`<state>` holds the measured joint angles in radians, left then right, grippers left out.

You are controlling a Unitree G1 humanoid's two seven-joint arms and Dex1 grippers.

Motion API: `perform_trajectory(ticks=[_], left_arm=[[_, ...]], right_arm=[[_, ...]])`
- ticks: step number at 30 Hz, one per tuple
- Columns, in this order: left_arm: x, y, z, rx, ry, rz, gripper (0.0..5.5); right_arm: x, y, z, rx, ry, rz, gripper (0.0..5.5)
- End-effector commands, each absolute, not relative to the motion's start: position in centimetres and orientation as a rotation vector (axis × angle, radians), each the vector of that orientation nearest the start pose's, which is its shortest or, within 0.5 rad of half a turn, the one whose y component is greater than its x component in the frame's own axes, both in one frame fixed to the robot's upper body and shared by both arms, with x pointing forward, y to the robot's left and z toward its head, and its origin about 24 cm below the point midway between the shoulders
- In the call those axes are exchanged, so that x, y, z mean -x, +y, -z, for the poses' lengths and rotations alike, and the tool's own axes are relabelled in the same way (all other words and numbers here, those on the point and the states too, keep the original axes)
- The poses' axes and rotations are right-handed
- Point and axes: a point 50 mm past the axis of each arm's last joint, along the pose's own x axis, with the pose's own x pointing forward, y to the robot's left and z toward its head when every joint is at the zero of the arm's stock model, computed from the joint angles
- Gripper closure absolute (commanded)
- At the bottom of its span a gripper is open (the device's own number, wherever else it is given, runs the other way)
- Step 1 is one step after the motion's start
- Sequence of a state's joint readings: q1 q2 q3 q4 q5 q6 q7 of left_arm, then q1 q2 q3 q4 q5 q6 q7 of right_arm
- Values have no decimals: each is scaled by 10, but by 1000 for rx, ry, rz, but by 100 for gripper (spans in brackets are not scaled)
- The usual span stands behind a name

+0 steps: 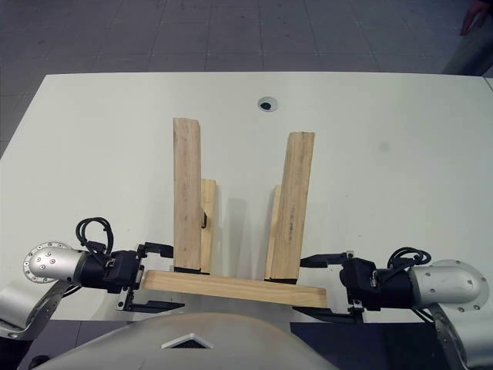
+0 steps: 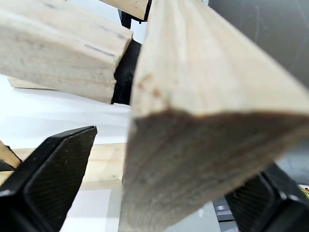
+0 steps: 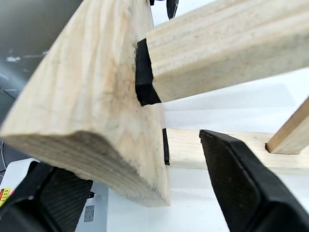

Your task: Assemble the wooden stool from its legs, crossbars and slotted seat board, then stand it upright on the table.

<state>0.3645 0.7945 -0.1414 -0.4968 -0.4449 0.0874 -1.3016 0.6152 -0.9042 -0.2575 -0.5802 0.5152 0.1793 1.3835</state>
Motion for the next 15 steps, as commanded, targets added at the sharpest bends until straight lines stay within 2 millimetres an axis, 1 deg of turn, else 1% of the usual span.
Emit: perform_trajectory(ticks=[1, 5, 7, 8, 13, 15], left_arm=[[-130, 173, -78, -167, 284, 1615, 203], [-136, 173, -77, -158, 278, 1557, 261], [-137, 173, -77, -158, 276, 1546, 302], [-138, 173, -77, -156, 275, 1540, 317], [-142, 173, -76, -146, 292, 1505, 392], [-140, 175, -75, -137, 313, 1505, 393]], right_arm=[[-116, -225, -111, 226, 452, -1463, 263], [-116, -220, -114, 206, 439, -1484, 331], [-118, -220, -115, 202, 438, -1487, 378], [-118, -220, -115, 202, 437, -1488, 388], [-122, -215, -116, 196, 427, -1503, 392], [-124, -213, -116, 192, 422, -1510, 393]])
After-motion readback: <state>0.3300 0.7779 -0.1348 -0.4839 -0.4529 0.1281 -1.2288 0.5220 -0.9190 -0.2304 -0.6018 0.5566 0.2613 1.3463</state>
